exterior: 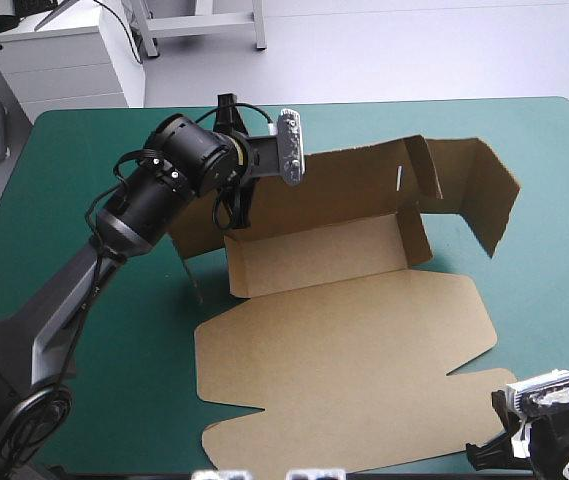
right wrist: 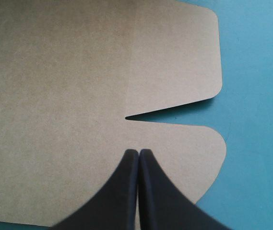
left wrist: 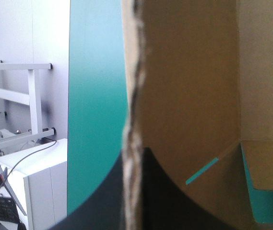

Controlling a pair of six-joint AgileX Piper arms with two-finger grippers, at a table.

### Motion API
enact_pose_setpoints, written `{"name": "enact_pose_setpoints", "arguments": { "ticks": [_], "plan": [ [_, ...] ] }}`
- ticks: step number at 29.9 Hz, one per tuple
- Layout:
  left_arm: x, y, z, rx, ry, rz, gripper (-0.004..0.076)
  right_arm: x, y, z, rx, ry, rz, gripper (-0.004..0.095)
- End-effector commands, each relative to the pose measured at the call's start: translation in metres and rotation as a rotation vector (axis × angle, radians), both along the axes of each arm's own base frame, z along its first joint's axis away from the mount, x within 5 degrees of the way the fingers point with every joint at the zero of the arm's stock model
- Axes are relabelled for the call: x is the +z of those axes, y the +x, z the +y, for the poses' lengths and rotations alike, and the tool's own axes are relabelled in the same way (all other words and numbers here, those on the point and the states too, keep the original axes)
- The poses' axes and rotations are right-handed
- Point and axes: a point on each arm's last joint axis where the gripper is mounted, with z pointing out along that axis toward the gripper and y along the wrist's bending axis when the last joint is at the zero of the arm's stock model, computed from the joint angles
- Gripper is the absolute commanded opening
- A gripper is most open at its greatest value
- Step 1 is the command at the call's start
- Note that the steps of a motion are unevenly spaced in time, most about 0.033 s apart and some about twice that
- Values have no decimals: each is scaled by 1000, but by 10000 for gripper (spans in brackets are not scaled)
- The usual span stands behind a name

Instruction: Fold the box

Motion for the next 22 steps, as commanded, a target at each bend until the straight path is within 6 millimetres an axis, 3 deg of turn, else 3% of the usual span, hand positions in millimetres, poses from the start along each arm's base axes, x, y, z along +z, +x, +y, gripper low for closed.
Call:
{"name": "enact_pose_setpoints", "arguments": {
  "ticks": [1, 15, 22],
  "plan": [
    [20, -13, 3, -69, -19, -112, -8, 11, 4, 1, -1, 16, -69, -19],
    [-17, -27, 2, -195, -14, -206, -8, 11, 4, 1, -1, 16, -69, -19],
    [-45, -24, 7, -115, 7, -201, -8, 20, 5, 1, -40, 81, -105, -19]
  ]
}}
